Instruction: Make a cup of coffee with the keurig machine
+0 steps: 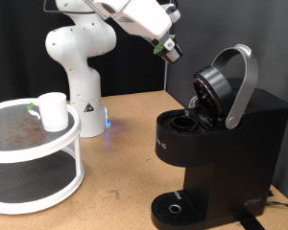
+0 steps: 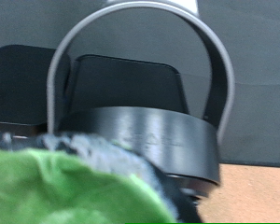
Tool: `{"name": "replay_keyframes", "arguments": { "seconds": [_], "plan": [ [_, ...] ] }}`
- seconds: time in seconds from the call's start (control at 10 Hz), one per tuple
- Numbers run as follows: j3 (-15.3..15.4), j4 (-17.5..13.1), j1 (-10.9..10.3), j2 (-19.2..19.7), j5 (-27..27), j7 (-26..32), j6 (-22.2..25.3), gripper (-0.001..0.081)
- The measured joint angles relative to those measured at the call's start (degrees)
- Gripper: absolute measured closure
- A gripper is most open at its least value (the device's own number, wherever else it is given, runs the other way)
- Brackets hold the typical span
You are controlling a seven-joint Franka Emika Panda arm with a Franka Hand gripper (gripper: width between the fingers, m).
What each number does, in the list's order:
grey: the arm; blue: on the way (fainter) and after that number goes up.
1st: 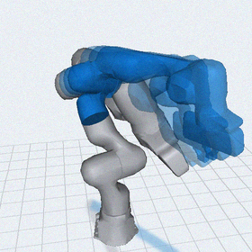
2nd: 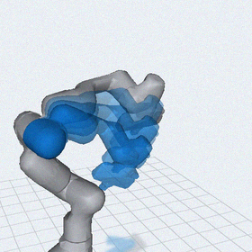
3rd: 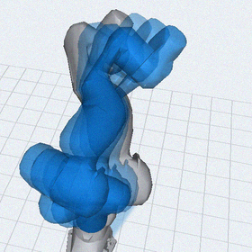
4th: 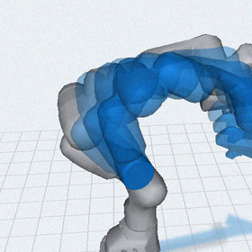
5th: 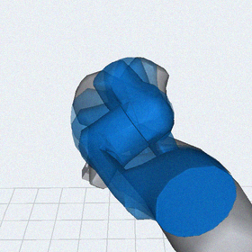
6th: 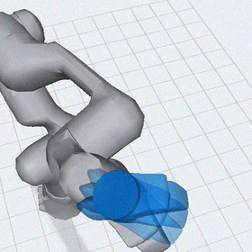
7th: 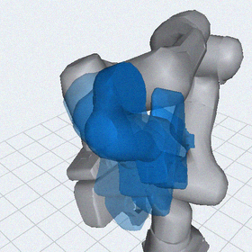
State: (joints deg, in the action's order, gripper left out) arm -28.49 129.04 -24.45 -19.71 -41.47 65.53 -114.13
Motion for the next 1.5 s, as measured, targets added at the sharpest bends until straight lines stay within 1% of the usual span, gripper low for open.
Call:
{"name": "replay_keyframes", "arguments": {
  "seconds": [0.1, 0.4, 0.8, 1.5],
  "plan": [
    [0.3, 0.4, 0.0, 0.5, 0.3, 0.1, -0.7, 0.0334],
    [2.9, 2.6, 0.0, 3.3, 3.1, -0.2, -6.5, 0.0334],
    [5.2, 3.9, -0.1, 7.0, 2.8, -0.1, -12.2, 0.0334],
    [6.7, 4.2, -0.1, 11.0, 2.4, 0.3, -14.9, 0.0334]
  ]
}}
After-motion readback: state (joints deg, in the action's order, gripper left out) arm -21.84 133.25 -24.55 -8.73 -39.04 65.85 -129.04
